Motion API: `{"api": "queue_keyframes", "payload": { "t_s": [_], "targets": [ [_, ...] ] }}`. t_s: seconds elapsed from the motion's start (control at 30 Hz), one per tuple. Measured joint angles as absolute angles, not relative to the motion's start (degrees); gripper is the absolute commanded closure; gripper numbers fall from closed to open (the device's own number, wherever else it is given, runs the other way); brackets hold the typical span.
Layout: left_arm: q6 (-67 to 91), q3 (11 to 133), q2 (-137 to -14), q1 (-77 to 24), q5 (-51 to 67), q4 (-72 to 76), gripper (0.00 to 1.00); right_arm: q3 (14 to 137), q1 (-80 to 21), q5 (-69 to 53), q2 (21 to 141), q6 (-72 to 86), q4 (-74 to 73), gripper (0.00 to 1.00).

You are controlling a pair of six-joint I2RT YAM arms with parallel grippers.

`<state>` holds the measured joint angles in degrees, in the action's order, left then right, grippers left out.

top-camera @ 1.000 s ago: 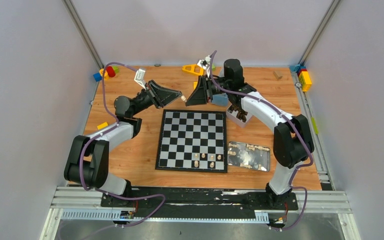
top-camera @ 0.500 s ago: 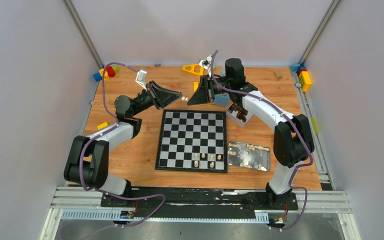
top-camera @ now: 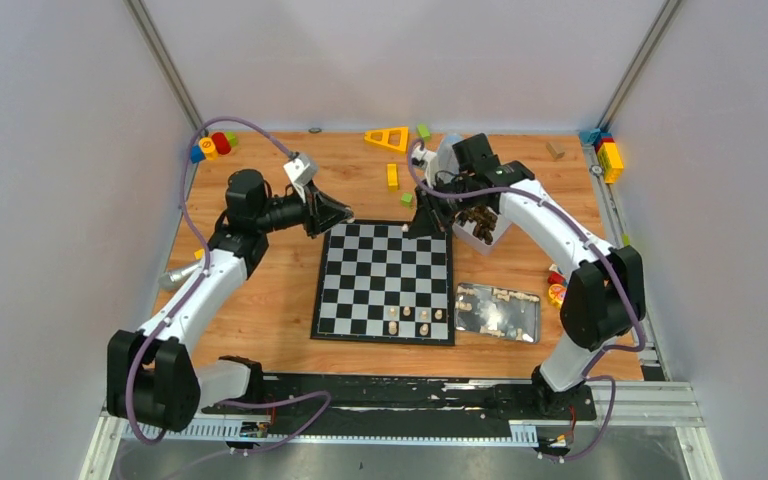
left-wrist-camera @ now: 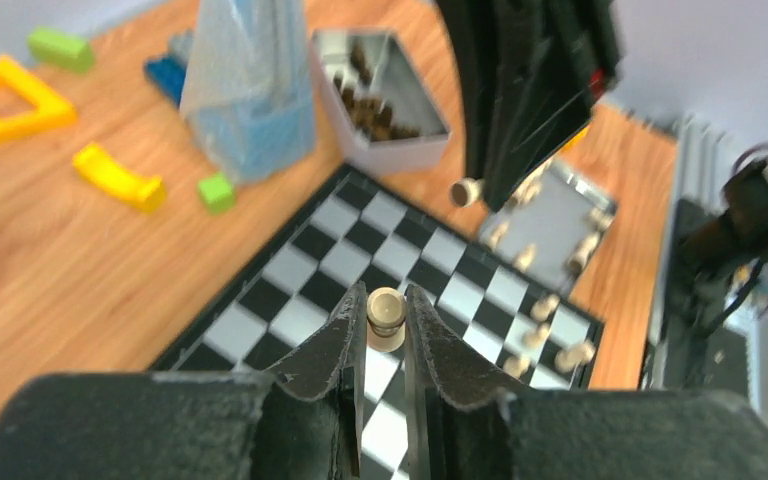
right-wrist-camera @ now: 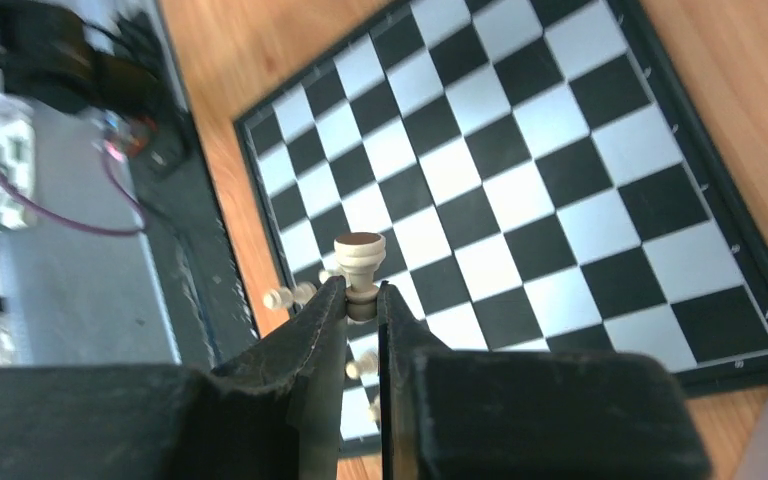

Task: Set up the chess pieces on the board
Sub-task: Pick up the chess piece from the storage box, then place the chess piece on the chessboard.

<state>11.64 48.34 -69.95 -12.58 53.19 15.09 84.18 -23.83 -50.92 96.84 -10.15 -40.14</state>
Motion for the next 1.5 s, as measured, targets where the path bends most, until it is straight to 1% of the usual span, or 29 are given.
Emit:
{"api": "queue_keyframes", "payload": {
  "t_s": [0.13,0.27,0.43,0.6,0.77,0.93,1.5],
  "targets": [
    [-0.1,48.38,-67.16,-10.68,50.54,-0.05,1.0,86.19,-30.59,-38.7,96.88,-18.68,-51.66,0.99],
    [-4.8,48.36,-63.37,-4.75,46.94,-7.81,1.0,90.3,-39.62,-28.32,98.67,-24.56,-60.49,0.98],
    [-8.29,48.47,-59.35,2.94,42.28,-14.33,1.0,100.47,-49.43,-18.44,106.83,-29.71,-69.78,0.97],
    [-10.17,49.21,-57.63,6.7,38.83,-19.57,1.0,110.5,-55.9,-10.11,117.93,-33.23,-77.8,0.97],
    [-10.37,50.89,-57.41,11.18,37.89,-22.44,1.0,116.97,-60.47,-3.49,127.0,-36.03,-83.13,0.98],
    [-10.26,51.68,-57.49,14.04,38.17,-23.57,1.0,118.76,-63.72,2.24,131.24,-38.96,-85.67,0.96],
    [-10.31,51.7,-57.49,14.74,40.14,-25.12,1.0,121.05,-67.07,9.87,135.48,-42.78,-87.15,0.87]
  ]
}}
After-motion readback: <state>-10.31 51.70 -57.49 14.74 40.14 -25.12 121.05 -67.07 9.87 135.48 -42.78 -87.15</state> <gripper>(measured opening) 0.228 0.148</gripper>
